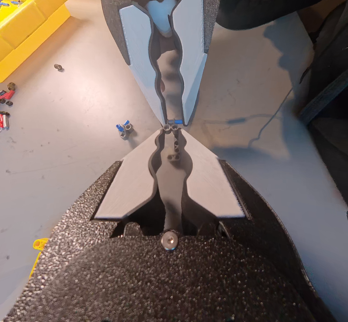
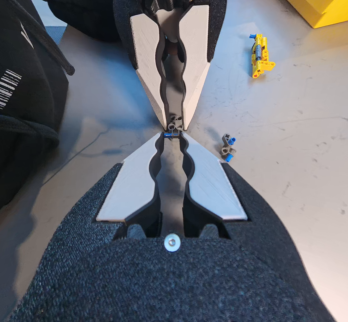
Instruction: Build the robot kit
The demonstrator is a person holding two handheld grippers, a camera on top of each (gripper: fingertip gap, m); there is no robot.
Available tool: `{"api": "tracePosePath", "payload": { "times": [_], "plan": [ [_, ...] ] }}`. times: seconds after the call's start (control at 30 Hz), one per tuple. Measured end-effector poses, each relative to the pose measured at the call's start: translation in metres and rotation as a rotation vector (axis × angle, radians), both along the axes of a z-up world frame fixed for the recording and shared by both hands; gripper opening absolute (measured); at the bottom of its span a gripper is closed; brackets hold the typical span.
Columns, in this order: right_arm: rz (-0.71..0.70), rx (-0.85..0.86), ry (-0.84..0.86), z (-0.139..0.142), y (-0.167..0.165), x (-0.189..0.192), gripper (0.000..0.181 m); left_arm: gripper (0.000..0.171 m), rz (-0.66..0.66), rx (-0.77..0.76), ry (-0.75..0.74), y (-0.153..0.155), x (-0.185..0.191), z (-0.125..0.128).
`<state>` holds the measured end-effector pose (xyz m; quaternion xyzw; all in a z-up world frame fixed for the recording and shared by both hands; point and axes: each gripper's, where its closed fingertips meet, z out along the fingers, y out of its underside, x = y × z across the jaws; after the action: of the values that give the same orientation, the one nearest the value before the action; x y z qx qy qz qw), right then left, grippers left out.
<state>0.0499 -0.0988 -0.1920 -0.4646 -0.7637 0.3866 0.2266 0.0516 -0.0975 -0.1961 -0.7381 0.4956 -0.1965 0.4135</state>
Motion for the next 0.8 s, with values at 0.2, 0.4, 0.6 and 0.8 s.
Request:
{"api": "tracePosePath", "payload": {
  "times": [0.2, 0.4, 0.6, 0.8],
  "plan": [
    [0.034, 0.083, 0.018, -0.001, -0.001, 0.000, 0.016, 0.013, -0.030, 0.100, 0.044, 0.002, 0.000, -0.001],
    [0.053, 0.103, 0.016, 0.000, -0.002, 0.000, 0.016, 0.013, -0.039, 0.082, 0.037, 0.002, -0.001, -0.002],
    [0.019, -0.022, -0.063, 0.000, -0.004, -0.001, 0.016, 0.013, -0.030, 0.009, 0.009, 0.000, -0.001, -0.002],
    [0.075, -0.066, -0.072, 0.000, -0.029, -0.004, 0.016, 0.000, -0.051, 0.167, 0.236, -0.001, -0.006, -0.014]
  ]
}}
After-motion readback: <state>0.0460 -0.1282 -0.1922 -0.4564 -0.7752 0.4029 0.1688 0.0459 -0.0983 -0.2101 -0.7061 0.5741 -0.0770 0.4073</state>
